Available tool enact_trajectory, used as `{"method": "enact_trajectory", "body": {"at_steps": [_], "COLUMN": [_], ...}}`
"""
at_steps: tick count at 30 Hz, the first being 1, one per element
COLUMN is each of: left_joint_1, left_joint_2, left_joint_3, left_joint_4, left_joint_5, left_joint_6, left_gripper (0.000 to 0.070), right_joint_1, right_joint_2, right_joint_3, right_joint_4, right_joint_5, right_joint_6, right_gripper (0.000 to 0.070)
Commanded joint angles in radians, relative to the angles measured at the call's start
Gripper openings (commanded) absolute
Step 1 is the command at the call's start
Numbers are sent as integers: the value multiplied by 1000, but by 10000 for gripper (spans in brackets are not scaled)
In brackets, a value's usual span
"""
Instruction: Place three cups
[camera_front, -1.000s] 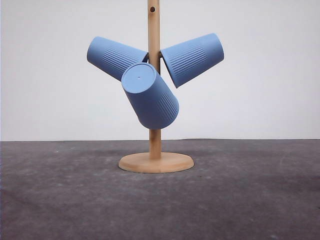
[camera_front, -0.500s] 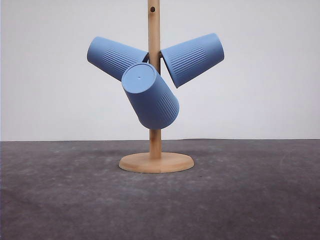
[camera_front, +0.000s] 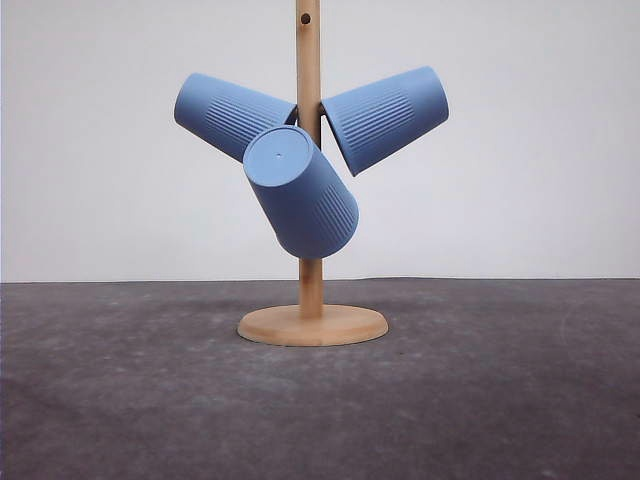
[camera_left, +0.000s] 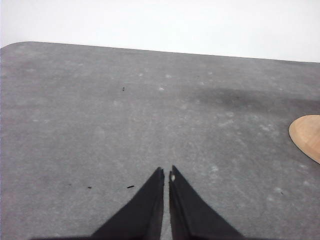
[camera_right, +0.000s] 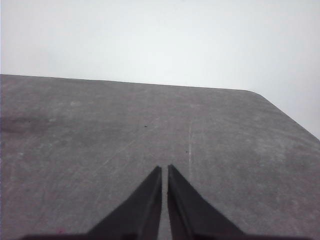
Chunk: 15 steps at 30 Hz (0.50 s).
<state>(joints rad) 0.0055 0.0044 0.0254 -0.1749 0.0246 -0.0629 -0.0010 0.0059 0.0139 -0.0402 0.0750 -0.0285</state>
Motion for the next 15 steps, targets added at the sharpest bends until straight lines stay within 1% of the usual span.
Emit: {"method": "enact_trajectory", "body": {"at_steps": [1, 15], "left_joint_1": [1, 1], "left_joint_2": [0, 0], "left_joint_3": [-13, -13], "left_joint_4": [16, 16], "left_joint_5": [-2, -2], "left_joint_6": [13, 13], "left_gripper": [0, 0], "right_joint_1": [-2, -2], "right_joint_2": [-2, -2], "right_joint_3": [-3, -3], "right_joint_4": [10, 10], "right_joint_5": [3, 3], "right_joint_6": [14, 14], "right_gripper": [16, 16]}}
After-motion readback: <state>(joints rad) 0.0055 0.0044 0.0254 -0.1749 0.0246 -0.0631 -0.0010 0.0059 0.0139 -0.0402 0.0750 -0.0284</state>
